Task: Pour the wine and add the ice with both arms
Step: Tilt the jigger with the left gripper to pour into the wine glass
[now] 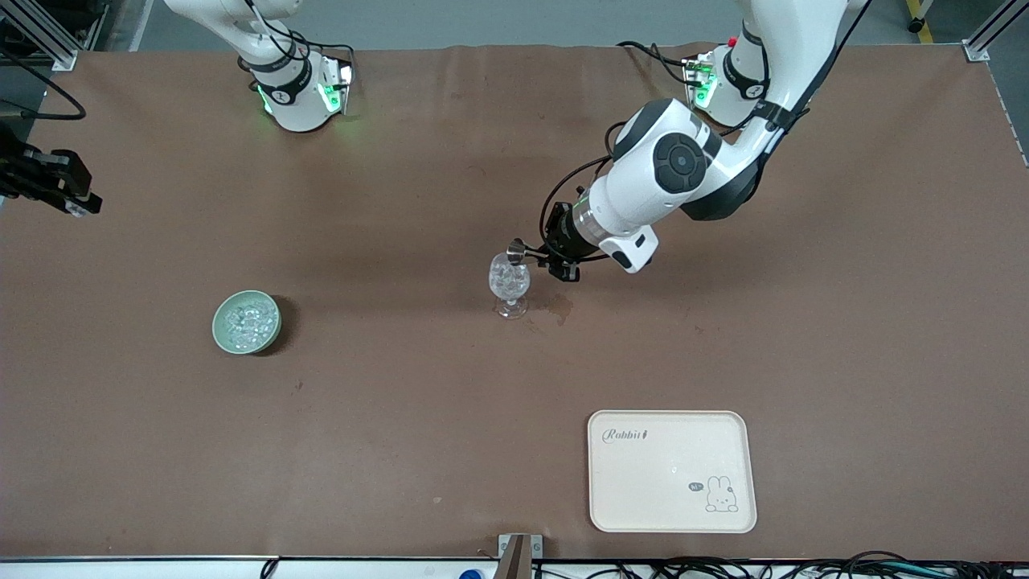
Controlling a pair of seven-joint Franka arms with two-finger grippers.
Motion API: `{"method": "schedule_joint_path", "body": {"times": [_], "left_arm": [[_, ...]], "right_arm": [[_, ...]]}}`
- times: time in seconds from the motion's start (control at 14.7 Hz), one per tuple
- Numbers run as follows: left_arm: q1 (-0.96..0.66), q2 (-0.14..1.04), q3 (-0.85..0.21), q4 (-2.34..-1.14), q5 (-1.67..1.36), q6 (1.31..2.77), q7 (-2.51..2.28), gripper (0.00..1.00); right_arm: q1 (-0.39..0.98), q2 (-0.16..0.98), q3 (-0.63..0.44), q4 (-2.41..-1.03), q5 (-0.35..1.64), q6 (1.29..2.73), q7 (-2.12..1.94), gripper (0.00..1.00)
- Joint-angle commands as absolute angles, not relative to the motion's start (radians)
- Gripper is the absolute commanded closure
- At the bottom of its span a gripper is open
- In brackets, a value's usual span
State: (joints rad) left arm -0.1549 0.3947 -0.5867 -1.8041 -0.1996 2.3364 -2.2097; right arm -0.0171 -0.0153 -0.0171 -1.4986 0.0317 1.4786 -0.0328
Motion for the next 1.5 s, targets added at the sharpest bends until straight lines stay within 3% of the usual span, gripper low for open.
{"method": "schedule_joint_path", "body": {"times": [0.0, 0.89, 1.43], "left_arm": [[-0.167, 0.399, -0.584, -1.786, -0.132, 2.336, -2.278, 0.99], [-0.210, 0.411, -0.578, -1.750, 0.101, 2.310, -2.448, 0.99], [-0.281, 0.512, -0.574, -1.591, 0.245, 2.083, -2.528, 0.99]], "right_arm": [[-0.017, -0.012, -0.011, -1.493, 0.025, 1.479, -0.028, 0.94], [0.003, 0.012, -0.005, -1.493, 0.037, 1.506, -0.011, 0.94], [-0.015, 0.025, -0.011, -1.493, 0.032, 1.526, -0.026, 0.93]]}}
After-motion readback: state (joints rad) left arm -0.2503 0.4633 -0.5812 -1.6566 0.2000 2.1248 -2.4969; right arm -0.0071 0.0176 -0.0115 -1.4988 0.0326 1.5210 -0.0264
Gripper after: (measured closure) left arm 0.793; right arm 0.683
